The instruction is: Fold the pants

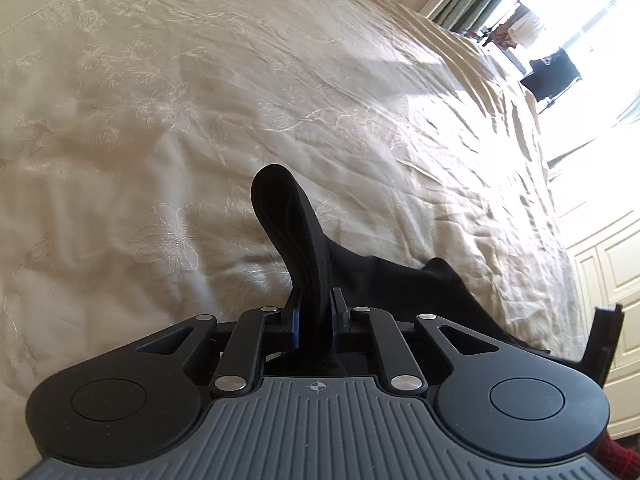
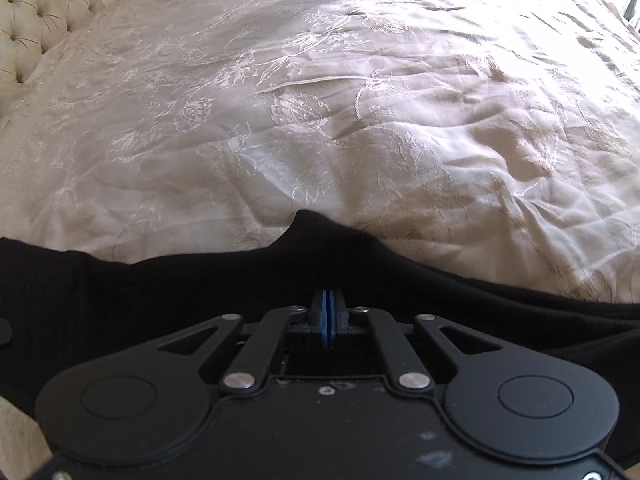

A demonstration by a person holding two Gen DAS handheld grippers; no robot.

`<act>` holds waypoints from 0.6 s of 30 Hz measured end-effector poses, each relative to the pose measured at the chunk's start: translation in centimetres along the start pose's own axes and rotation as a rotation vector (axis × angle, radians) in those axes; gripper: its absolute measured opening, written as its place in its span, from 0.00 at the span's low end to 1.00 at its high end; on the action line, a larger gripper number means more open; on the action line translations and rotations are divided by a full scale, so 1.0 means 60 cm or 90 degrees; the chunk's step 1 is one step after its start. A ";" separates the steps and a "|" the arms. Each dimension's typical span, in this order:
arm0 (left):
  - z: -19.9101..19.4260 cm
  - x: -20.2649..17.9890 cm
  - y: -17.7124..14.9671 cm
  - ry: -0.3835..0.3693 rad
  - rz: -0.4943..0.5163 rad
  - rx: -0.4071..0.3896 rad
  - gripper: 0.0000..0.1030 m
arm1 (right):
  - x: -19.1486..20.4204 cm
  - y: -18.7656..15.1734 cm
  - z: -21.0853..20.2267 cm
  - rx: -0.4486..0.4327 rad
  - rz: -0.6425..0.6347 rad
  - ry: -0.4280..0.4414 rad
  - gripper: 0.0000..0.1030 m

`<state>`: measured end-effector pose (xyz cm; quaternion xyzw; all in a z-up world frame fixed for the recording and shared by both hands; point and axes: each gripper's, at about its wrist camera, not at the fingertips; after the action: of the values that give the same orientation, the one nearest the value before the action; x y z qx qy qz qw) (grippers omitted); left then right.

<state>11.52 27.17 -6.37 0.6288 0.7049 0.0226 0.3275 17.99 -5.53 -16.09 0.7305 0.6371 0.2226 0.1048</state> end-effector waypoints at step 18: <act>-0.038 -0.232 -0.035 -0.014 0.122 -0.067 0.12 | -0.027 -0.146 -0.019 0.058 0.037 0.064 0.05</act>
<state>8.47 15.05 0.52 0.6754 0.6357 0.0839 0.3642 9.58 -5.78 -19.24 0.7406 0.6296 0.2327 0.0324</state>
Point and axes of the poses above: each gripper's, at about its wrist camera, not at the fingertips, and z roughly the way its jaws point, x to its left, y to its top, and after that the axes turned 2 degrees about -x, right-handed
